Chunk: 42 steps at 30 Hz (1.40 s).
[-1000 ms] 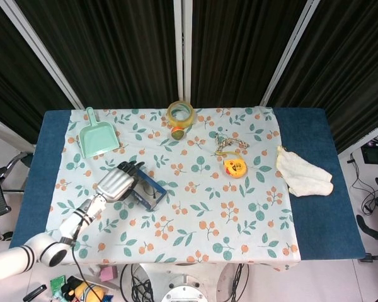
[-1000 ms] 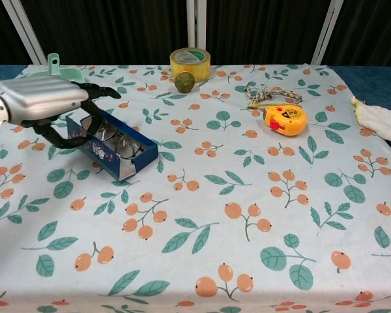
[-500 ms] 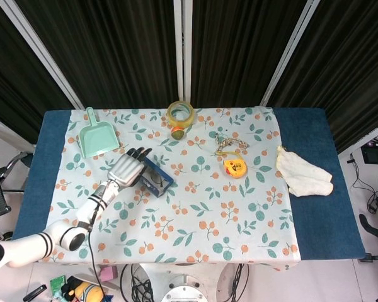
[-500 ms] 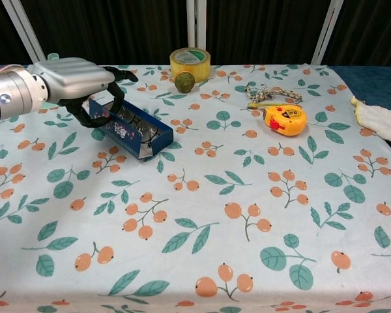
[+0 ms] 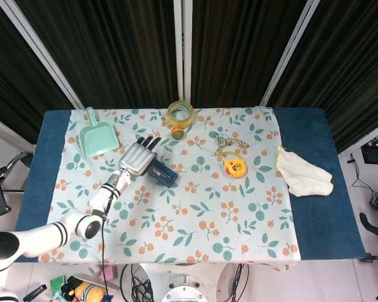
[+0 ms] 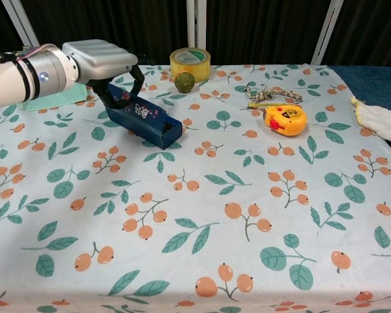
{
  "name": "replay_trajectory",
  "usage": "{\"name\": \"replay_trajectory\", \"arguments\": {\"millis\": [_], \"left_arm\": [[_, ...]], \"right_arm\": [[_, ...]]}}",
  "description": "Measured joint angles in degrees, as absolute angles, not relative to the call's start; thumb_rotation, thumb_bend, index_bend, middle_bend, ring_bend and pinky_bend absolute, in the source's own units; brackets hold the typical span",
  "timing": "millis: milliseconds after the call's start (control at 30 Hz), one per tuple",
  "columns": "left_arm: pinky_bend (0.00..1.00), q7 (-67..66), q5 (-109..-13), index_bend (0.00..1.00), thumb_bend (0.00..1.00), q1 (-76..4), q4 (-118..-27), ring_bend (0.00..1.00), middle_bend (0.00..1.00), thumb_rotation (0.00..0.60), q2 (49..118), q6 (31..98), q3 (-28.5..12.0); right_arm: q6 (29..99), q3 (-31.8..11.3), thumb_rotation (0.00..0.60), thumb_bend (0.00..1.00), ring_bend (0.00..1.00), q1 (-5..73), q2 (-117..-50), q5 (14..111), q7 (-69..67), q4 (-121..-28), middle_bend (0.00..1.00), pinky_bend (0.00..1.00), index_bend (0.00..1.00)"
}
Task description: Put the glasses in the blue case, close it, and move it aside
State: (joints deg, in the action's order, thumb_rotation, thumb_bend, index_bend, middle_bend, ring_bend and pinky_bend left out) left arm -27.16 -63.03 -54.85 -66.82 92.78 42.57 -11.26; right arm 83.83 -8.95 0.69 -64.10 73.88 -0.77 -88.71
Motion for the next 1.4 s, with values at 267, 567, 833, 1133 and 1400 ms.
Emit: {"name": "replay_trajectory", "arguments": {"millis": [267,567,833,1133,1400], "left_arm": [[0.16,-29.38,-59.32,0.74,0.43,-57.37,-61.85,0.06,0.04,0.600,96.01,41.09,-11.94],[0.16,-27.96,-59.46,0.10,0.30,-58.07,-57.64,0.06,0.02,0.600,98.96,42.17,-11.73],[0.16,-18.76,-66.26,0.00,0.19,-57.18,-54.03,0.06,0.00,0.600,101.19,48.03,-11.96],[0.16,-16.08,-68.31,0.00,0.14,-55.32,-54.21,0.06,0.00,0.600,100.86,51.25,-12.11],[0.16,-14.85,-69.70,0.00,0.13,-47.94,-68.55,0.06,0.00,0.600,92.52,59.86,-10.71]], "right_arm": [[83.37,-9.13,0.600,0.18,0.00,0.72,-64.15,73.27,-1.53,-88.03,0.00,0.00,0.00],[83.29,-9.45,0.600,0.18,0.00,0.73,-64.34,72.56,-1.46,-87.86,0.00,0.00,0.00],[83.52,-9.63,0.600,0.18,0.00,0.84,-64.61,72.31,-0.53,-88.36,0.00,0.00,0.00],[83.71,-9.58,0.600,0.18,0.00,0.91,-64.38,72.76,-0.24,-89.09,0.00,0.00,0.00],[84.11,-9.16,0.600,0.18,0.00,1.42,-64.26,75.28,-0.56,-89.14,0.00,0.00,0.00]]}}
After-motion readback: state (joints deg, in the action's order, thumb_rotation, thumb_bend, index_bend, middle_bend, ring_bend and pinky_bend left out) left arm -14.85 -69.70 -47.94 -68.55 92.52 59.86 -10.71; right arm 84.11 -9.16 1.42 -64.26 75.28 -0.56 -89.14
